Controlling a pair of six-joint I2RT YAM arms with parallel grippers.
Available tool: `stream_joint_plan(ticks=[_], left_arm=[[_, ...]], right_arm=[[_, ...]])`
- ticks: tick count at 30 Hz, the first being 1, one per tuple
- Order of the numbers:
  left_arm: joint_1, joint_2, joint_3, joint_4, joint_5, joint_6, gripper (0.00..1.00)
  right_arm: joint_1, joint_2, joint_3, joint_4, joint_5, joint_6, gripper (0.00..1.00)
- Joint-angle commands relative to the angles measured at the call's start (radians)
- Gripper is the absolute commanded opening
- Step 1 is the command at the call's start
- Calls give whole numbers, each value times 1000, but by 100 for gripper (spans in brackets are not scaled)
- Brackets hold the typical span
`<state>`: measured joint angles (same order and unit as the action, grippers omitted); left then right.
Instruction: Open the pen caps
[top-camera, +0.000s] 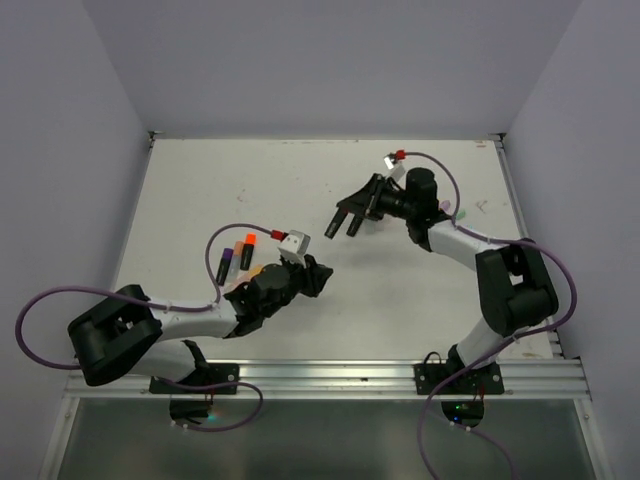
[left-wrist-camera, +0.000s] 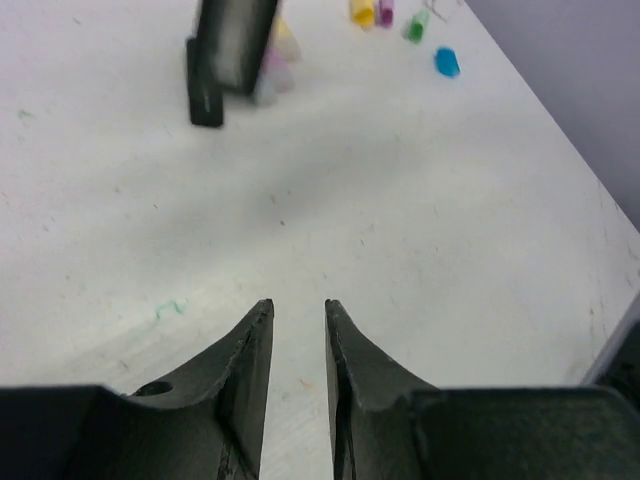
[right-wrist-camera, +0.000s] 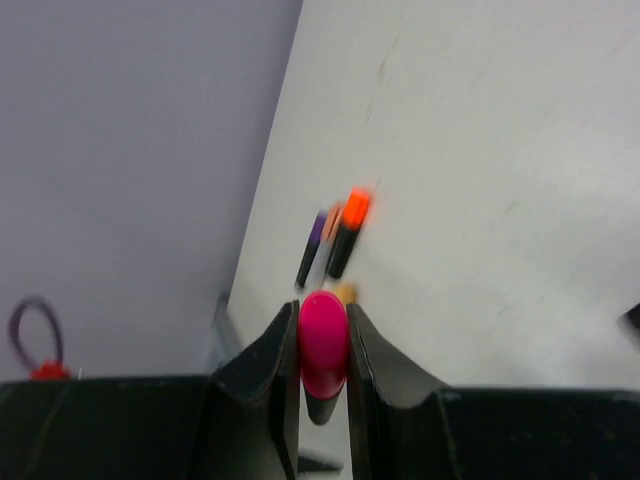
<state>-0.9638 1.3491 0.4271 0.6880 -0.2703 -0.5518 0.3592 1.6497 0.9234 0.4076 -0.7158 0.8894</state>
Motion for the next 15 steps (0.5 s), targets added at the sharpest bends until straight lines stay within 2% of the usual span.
stream_joint_plan(ticks=[1, 5, 8, 9, 10, 12, 13, 15], left_arm=[[-32, -56, -51, -25, 83, -30, 0], [-33, -68, -68, -36, 71, -36, 0], [-32, -80, -48, -88, 36, -8, 0], [-32, -96, -42, -97, 33, 3, 3], [-32, -103, -37, -99, 37, 42, 25], [-20, -122, -5, -137, 59, 73, 43], [-10, -131, 7, -146, 81, 101, 58], [60, -137, 44, -189, 230, 107, 66]], right_arm=[[-137, -1, 15, 270, 300, -52, 0], [-135, 15, 47, 283, 259, -7, 0], [-134, -19, 60, 168, 242, -35, 0], [-134, -33, 66, 64, 231, -90, 0], [-132, -47, 66, 25, 216, -105, 0], [-132, -97, 39, -33, 176, -128, 0], [-131, -123, 20, -47, 158, -135, 0], [-132, -186, -27, -100, 130, -165, 0]])
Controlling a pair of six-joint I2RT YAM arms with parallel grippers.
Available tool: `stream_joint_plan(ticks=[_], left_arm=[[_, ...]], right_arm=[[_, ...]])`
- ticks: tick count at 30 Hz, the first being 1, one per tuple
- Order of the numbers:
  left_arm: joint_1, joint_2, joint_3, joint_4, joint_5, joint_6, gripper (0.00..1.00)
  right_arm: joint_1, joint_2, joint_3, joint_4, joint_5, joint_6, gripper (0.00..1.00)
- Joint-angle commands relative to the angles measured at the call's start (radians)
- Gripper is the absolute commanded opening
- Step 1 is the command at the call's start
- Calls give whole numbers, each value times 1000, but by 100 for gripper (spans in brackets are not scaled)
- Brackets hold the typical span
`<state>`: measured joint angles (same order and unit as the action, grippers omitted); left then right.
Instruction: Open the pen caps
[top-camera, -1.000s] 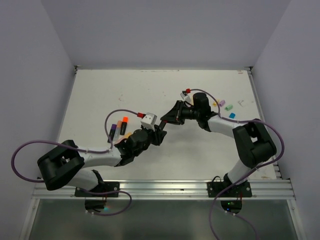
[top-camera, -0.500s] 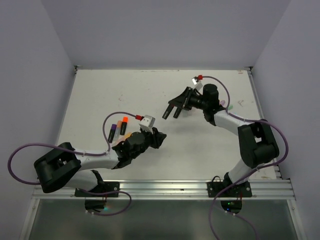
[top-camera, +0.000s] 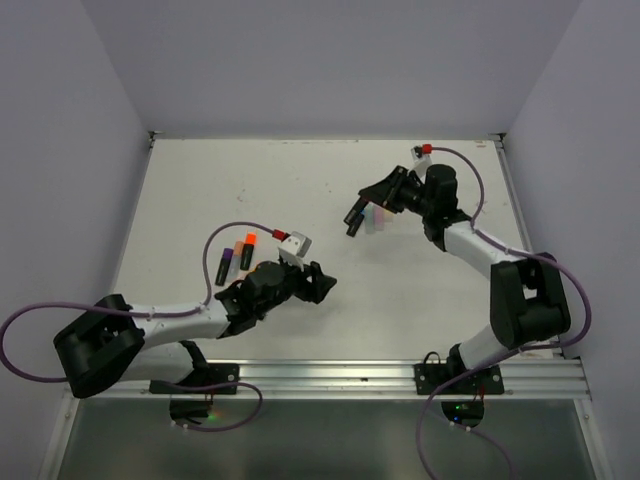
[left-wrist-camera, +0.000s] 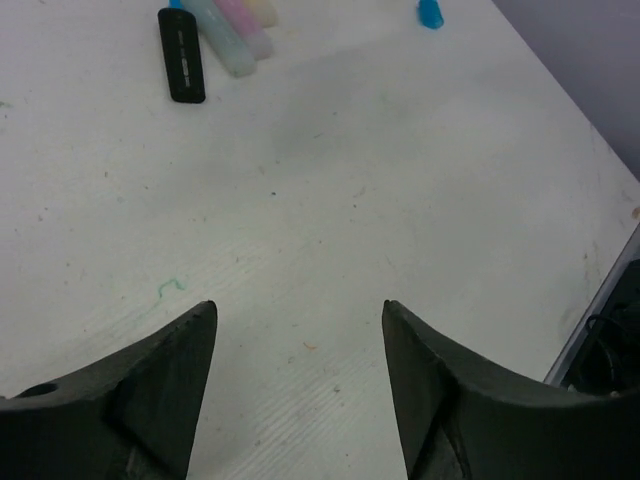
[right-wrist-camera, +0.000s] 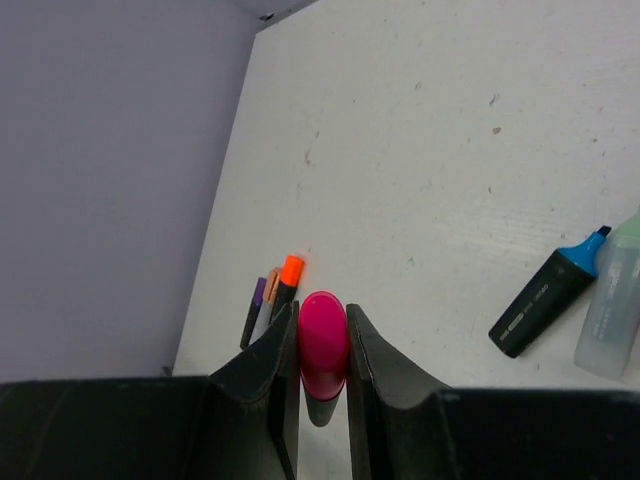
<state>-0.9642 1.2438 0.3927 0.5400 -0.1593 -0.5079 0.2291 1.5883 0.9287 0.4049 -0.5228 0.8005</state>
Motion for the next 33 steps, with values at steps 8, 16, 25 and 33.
stream_joint_plan(ticks=[8, 16, 25, 33], left_arm=[[335, -15, 118, 4, 654, 91, 78], [357, 154, 126, 325, 1001, -70, 78], [357, 204, 155, 364, 1018, -124, 69], [357, 235, 175, 367, 1014, -152, 30]], right_arm=[[29, -195, -123, -77, -298, -49, 0], [111, -149, -151, 55, -398, -21, 0], [174, -116, -157, 113, -413, -6, 0], [185, -116, -179, 172, -422, 22, 0]])
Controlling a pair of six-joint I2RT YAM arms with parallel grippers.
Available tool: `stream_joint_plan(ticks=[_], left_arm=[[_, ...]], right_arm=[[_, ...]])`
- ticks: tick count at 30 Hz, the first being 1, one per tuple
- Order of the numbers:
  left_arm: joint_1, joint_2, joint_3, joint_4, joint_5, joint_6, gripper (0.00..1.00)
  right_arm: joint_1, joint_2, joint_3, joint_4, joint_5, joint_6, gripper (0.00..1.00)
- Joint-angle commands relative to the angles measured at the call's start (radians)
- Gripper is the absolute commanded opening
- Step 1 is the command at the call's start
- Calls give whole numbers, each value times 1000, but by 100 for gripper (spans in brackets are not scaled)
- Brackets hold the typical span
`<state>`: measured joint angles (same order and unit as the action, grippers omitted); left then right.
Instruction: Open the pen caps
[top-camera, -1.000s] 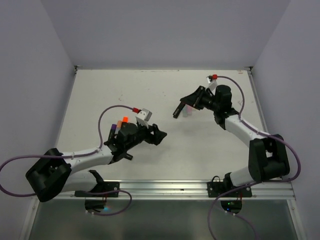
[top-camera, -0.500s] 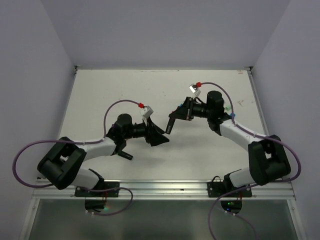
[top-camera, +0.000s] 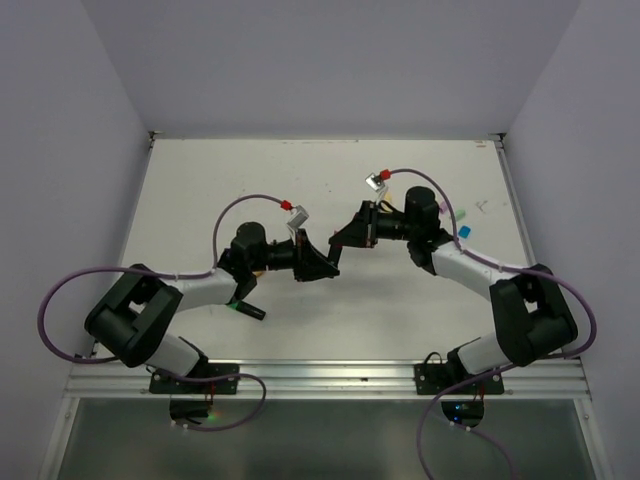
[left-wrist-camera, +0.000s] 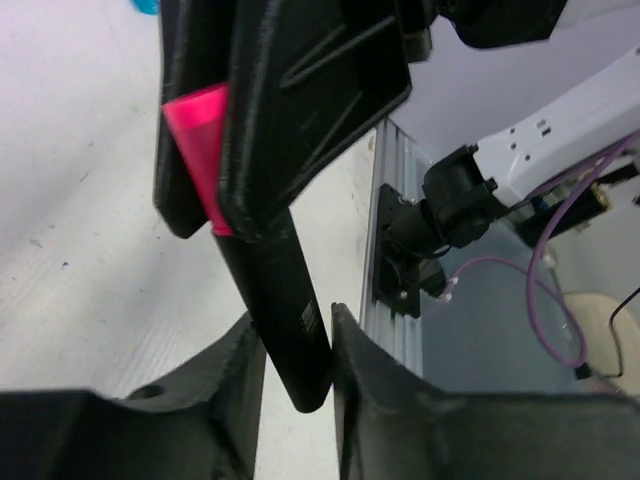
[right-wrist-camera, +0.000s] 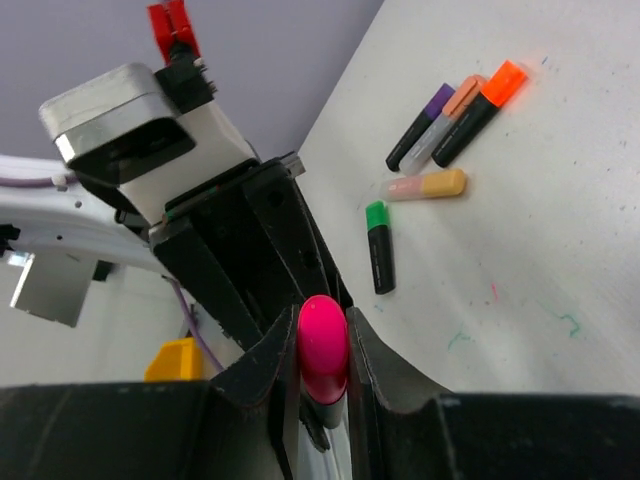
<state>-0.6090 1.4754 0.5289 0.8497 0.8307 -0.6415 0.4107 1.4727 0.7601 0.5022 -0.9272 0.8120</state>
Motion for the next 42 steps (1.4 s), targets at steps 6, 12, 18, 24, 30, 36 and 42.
stream_joint_plan(ticks=[6, 12, 18, 24, 30, 36, 42], left_arm=[[8, -19, 17, 49, -47, -29, 0], [-6, -135, -64, -93, -321, 20, 0], [-80, -190, -69, -143, -481, 48, 0], [-81, -107, 2, -221, -475, 57, 0], [-126, 49, 118, -253, -570, 40, 0], [-109, 183, 282, -363, -705, 37, 0], [-123, 289, 395, -403, -667, 29, 0]], right_arm=[[8, -6, -12, 82, 4, 15, 0], [26, -78, 40, -182, 380, -60, 0], [92, -97, 102, -257, 687, -68, 0], [54, -57, 217, -540, 824, -154, 0], [-202, -32, 219, -758, 857, -229, 0], [-352, -12, 240, -867, 916, -300, 0], [-381, 35, 243, -926, 1048, -335, 0]])
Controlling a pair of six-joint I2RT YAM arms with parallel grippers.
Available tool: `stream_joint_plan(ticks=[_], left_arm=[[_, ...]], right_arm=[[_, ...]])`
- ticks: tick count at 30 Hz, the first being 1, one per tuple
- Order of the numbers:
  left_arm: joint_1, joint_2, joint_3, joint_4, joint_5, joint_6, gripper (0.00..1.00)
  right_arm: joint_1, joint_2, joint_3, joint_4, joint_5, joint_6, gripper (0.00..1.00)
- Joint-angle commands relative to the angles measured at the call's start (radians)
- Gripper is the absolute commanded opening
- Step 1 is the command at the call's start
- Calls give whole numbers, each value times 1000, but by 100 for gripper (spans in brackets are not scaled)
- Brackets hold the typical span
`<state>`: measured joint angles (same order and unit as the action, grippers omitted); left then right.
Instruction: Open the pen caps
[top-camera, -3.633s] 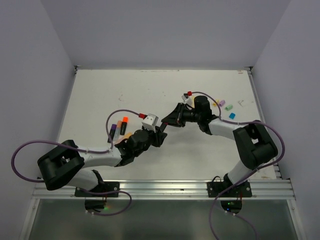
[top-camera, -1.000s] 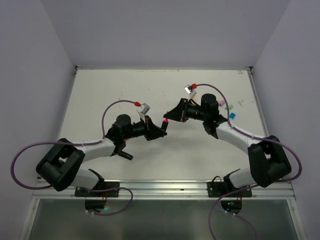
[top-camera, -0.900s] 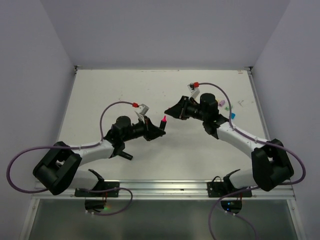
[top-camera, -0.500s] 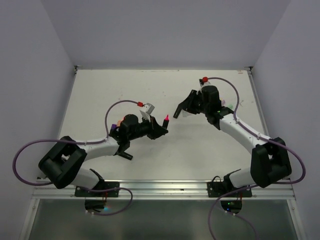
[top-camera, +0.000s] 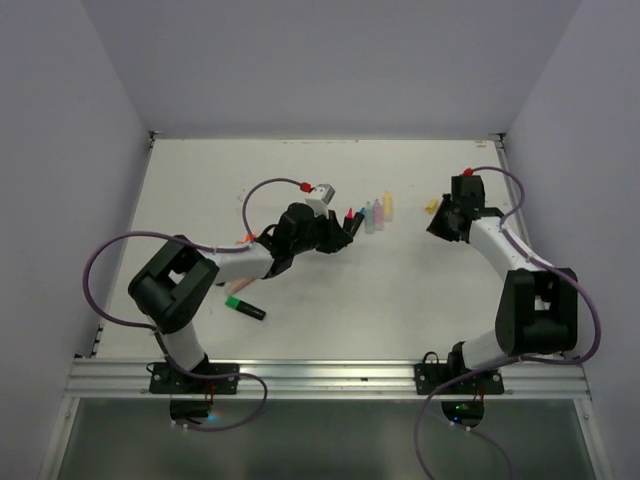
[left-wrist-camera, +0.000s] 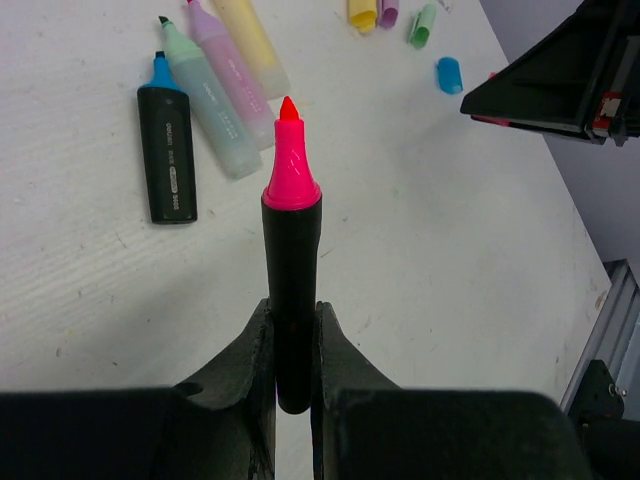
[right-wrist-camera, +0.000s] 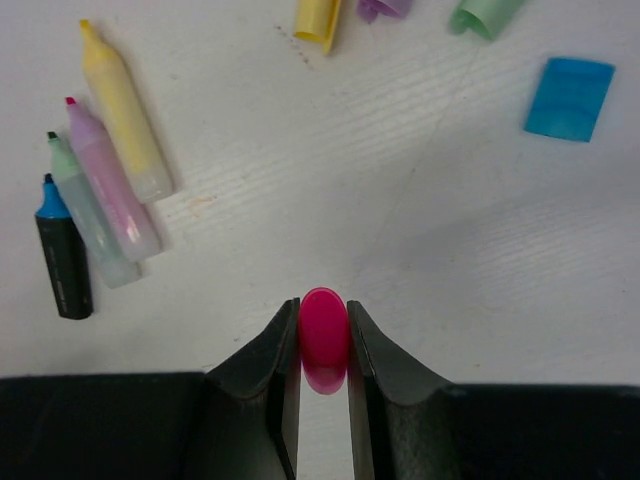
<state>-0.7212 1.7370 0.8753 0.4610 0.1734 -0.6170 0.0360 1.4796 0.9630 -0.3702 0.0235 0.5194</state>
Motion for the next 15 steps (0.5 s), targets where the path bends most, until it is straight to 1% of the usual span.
stream_joint_plan(ticks=[1, 7, 9, 11, 12, 15], left_arm=[[-18, 56, 50, -6, -9, -19, 0], [-58, 182, 106, 31, 28, -84, 0], [-61, 179, 88, 54, 8, -84, 0], [-60, 144, 45, 79, -26, -75, 0], [-57, 122, 36, 76, -56, -64, 0], [-31, 105, 44, 33, -77, -24, 0]], right_arm=[[-11, 59, 45, -62, 121, -51, 0], [-25, 162, 100, -93, 196, -55, 0], [-33, 173, 97, -95, 204, -44, 0], [-33, 165, 85, -81, 226, -44, 0], [-66, 160, 82, -81, 239, -42, 0], [-100, 159, 77, -82, 265, -45, 0]])
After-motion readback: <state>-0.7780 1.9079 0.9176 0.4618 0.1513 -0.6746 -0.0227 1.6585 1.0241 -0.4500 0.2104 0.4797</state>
